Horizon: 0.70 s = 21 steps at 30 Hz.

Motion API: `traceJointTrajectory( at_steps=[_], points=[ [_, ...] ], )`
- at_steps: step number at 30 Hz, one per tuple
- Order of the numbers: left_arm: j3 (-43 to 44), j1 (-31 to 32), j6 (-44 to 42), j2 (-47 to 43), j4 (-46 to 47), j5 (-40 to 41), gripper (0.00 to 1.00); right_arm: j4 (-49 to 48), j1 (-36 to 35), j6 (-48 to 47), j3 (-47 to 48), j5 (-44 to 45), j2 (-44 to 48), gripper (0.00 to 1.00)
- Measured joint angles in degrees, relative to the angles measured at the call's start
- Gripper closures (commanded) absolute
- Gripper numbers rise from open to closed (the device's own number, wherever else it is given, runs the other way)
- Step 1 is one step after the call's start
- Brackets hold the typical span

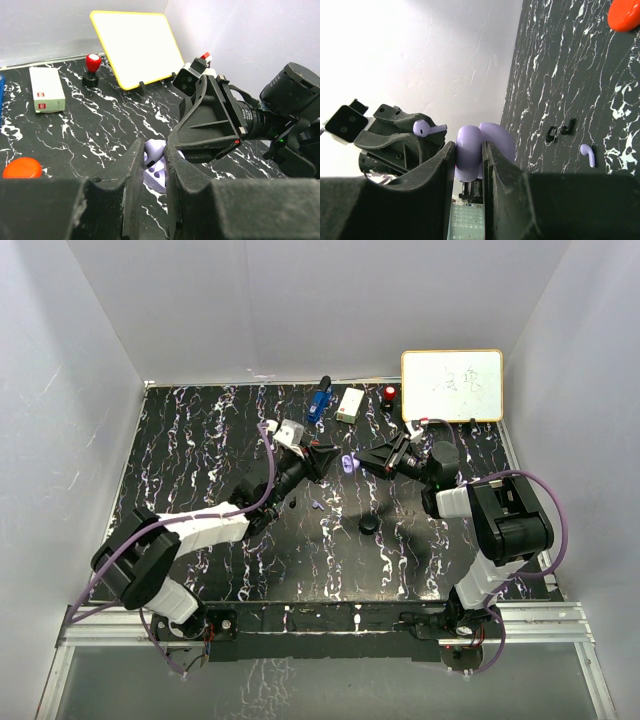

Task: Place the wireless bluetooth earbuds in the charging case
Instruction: Place the earbud in the charging case.

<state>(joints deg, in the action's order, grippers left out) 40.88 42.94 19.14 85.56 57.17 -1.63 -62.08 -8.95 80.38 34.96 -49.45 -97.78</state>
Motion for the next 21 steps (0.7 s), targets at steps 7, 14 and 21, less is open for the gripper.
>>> traceJointTrajectory(
  at_steps=[7, 14, 21],
  points=[
    [-2.14, -0.11, 2.69, 3.06, 10.69, -0.83, 1.00, -3.87, -0.11, 3.23, -0.02, 0.02, -0.37, 1.00],
    [-2.38, -0.22, 5.53, 6.32, 16.87, -1.53, 1.00, -8.61, -0.59, 6.54, -0.28, 0.04, -3.15, 1.00],
    [-2.40, -0.42, 7.43, 7.26, 19.89, -2.01, 1.00, -10.19, -0.92, 8.26, -1.01, 0.17, -4.26, 1.00]
  ],
)
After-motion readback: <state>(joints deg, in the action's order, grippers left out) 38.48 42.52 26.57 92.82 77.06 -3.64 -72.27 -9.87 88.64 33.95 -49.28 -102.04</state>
